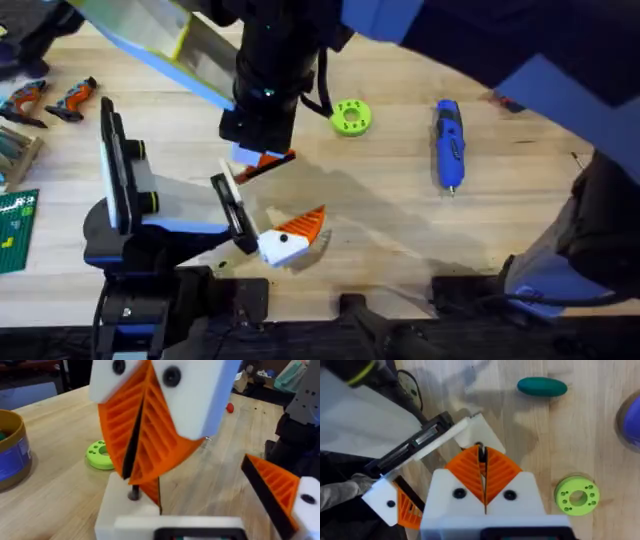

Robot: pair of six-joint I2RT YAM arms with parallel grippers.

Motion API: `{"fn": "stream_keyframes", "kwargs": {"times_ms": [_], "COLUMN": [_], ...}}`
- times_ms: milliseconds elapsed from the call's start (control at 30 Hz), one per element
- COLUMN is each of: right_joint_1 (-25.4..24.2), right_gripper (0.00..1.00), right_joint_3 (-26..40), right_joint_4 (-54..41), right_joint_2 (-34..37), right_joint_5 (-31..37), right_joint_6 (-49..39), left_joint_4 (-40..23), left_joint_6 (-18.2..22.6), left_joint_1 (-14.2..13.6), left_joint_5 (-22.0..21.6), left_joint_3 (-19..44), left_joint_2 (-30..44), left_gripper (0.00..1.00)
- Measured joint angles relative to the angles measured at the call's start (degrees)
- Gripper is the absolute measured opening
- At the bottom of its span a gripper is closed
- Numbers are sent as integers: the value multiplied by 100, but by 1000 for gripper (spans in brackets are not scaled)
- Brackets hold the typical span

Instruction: Pick up the gripper from the table and insert it into the empty holder that is missing its gripper. Then pick up a screw, insert it into the mounting hole, and use the screwdriver to tighten it. Finally, clean up the table by picking up the vegetable and placing it into the bucket.

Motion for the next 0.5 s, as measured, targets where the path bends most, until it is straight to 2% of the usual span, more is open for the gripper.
{"fn": "stream_keyframes", "kwargs": {"times_ms": [500], "right_joint_1": [7], "right_gripper": [5], "right_joint_3": [-289], "right_joint_4": [88], "right_joint_2": [-22], "right_joint_5": [-22], "right_joint_6": [2], "left_joint_4": [0], "left_joint_6": [-59], "left_joint_1": [0], "left_joint_5": [-4], "left_joint_3": [0], "left_joint_2": [37], "left_gripper": [985]}}
